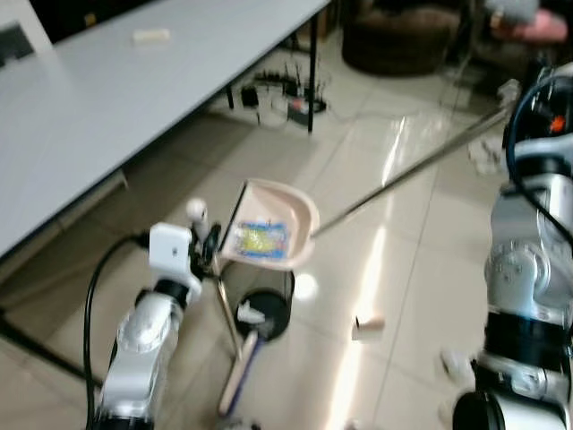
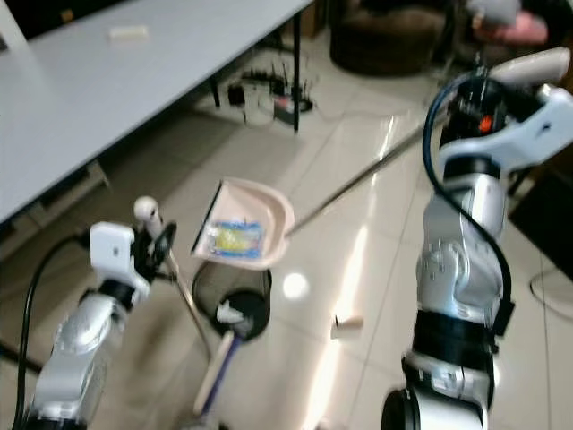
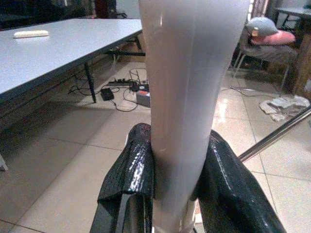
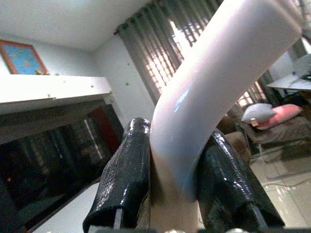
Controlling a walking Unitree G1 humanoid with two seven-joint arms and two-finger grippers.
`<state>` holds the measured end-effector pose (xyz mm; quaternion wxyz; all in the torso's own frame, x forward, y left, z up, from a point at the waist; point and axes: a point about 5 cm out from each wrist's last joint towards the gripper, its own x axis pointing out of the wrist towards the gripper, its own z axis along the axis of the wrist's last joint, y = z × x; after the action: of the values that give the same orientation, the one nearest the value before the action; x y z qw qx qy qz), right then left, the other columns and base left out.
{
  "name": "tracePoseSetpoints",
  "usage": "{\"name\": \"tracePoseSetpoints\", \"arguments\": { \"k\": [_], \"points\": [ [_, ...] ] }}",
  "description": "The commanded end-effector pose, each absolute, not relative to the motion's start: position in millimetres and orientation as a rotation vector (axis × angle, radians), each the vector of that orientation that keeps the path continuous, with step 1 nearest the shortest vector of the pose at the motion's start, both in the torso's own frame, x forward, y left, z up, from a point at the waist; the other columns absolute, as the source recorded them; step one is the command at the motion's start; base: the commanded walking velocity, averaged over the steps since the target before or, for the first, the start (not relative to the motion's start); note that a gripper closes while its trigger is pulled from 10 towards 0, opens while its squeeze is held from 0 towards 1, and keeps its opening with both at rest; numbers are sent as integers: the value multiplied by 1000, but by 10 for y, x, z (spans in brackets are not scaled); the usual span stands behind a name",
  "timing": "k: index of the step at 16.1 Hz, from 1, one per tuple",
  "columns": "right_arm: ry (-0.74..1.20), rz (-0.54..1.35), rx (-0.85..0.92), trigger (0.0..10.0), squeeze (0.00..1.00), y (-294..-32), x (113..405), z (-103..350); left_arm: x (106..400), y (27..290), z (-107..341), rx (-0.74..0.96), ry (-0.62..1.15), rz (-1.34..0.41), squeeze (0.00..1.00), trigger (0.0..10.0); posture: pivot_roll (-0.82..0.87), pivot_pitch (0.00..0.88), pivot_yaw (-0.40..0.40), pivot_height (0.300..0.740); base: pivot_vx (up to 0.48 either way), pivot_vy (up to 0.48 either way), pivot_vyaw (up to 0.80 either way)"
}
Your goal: Sweep floor
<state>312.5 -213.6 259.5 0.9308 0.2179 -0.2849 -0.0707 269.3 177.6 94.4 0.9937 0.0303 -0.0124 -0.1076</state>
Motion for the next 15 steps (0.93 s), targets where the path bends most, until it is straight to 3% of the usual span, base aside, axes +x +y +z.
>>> {"name": "tracePoseSetpoints", "arguments": {
  "k": [1,11,15],
  "points": [
    [-640,-98,491,10000,0,-2046,3116,2723,2693,1874,993,90,-42,-183,0,10000,-5,61,36,740,0,0,0],
    [-634,-106,474,10000,0,-2038,3191,2684,2682,1853,1014,98,-44,-195,0,10000,2,70,43,740,0,0,0],
    [-628,-66,329,10000,0,-1968,3248,2657,2681,1834,1014,99,-39,-213,0,10000,3,74,52,740,0,0,0]
  ]
}}
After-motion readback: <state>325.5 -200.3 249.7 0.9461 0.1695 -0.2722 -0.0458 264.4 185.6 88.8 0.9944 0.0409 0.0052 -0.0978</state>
